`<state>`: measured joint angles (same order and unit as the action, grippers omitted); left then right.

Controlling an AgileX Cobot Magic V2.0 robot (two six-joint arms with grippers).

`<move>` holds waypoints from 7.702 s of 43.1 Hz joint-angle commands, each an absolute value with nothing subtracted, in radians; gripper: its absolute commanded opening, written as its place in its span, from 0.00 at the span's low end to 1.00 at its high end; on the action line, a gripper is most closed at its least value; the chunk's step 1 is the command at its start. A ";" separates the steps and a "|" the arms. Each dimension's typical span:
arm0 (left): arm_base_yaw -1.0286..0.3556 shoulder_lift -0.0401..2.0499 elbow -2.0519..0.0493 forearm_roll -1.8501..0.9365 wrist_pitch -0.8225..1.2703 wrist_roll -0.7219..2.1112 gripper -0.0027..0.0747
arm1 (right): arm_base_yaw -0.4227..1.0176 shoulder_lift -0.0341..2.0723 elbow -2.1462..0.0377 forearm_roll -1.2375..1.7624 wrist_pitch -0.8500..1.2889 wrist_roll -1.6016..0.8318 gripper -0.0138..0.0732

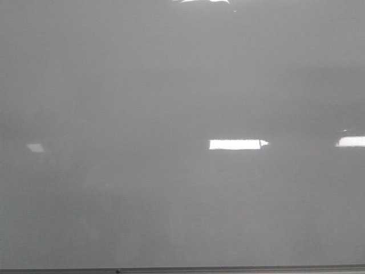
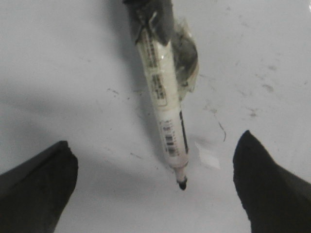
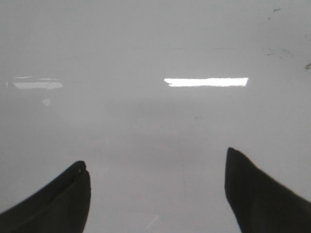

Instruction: Write number 6 on whiteboard

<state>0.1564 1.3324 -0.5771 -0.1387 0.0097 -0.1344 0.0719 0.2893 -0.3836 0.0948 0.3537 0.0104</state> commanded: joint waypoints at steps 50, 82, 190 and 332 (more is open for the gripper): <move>-0.024 1.311 -0.856 0.049 0.473 0.040 0.01 | 0.088 0.364 -0.458 0.096 0.385 -0.009 0.84; -0.904 1.311 -1.017 0.096 0.725 0.716 0.01 | 0.737 0.916 -0.784 0.231 0.618 -0.442 0.84; -0.859 0.857 -0.626 -0.342 0.273 0.658 0.01 | 0.516 0.868 -0.664 0.239 0.230 -0.482 0.09; -0.960 1.173 -0.913 -0.078 0.443 0.800 0.19 | 0.878 1.090 -0.956 0.141 0.612 -0.631 0.09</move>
